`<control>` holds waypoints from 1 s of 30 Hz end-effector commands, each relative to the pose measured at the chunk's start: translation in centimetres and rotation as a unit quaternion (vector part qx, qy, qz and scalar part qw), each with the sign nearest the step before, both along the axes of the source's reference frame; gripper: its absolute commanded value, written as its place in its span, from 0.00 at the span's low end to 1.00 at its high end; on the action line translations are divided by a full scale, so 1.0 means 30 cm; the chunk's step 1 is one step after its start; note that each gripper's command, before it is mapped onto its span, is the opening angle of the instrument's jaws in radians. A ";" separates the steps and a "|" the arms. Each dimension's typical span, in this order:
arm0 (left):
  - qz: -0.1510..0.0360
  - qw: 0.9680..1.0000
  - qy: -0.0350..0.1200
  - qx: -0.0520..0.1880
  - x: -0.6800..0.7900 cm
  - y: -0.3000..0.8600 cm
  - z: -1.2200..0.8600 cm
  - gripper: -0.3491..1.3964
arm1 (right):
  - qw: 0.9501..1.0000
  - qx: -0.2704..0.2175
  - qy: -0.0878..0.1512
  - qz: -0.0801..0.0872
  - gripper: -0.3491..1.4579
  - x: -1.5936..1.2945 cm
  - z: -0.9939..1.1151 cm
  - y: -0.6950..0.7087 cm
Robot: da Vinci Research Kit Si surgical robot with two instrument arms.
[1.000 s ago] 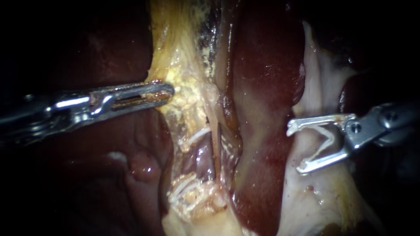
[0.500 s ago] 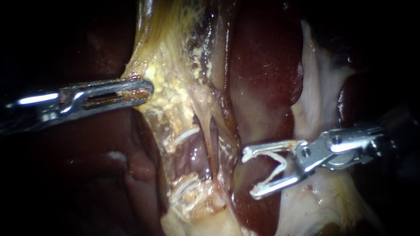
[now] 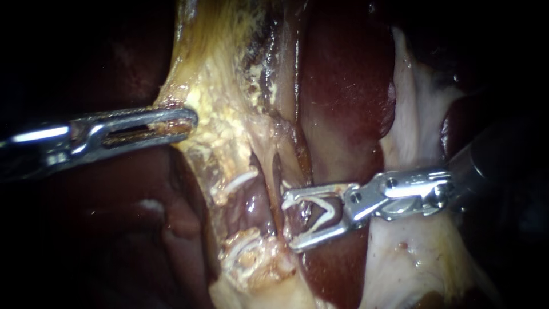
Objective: Clipping first clip right tube
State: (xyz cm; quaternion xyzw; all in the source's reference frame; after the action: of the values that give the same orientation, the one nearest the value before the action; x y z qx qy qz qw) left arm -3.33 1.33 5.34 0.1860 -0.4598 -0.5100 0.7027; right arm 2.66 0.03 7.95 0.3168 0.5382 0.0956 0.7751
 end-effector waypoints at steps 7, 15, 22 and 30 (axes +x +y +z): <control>0.000 1.000 0.000 0.000 0.0002 -0.0001 -0.0001 0.00 | 1.000 0.006 0.011 -0.004 0.52 0.0046 0.0029 -0.0014; 0.000 1.000 0.000 0.000 0.0003 -0.0001 -0.0001 0.00 | 0.997 0.035 0.063 -0.024 0.49 0.0071 0.0019 -0.0021; 0.000 1.000 0.000 0.000 0.0003 -0.0001 -0.0001 0.00 | 0.997 0.033 0.066 -0.024 0.46 0.0104 0.0022 -0.0020; 0.000 1.000 0.000 0.000 0.0004 -0.0002 -0.0001 0.00 | 0.997 0.052 0.048 -0.015 0.00 0.0050 0.0025 0.0005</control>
State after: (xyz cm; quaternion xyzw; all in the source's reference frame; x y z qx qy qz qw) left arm -3.31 1.32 5.34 0.1860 -0.4596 -0.5099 0.7029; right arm 2.80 0.04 8.02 0.3675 0.5652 0.0965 0.7322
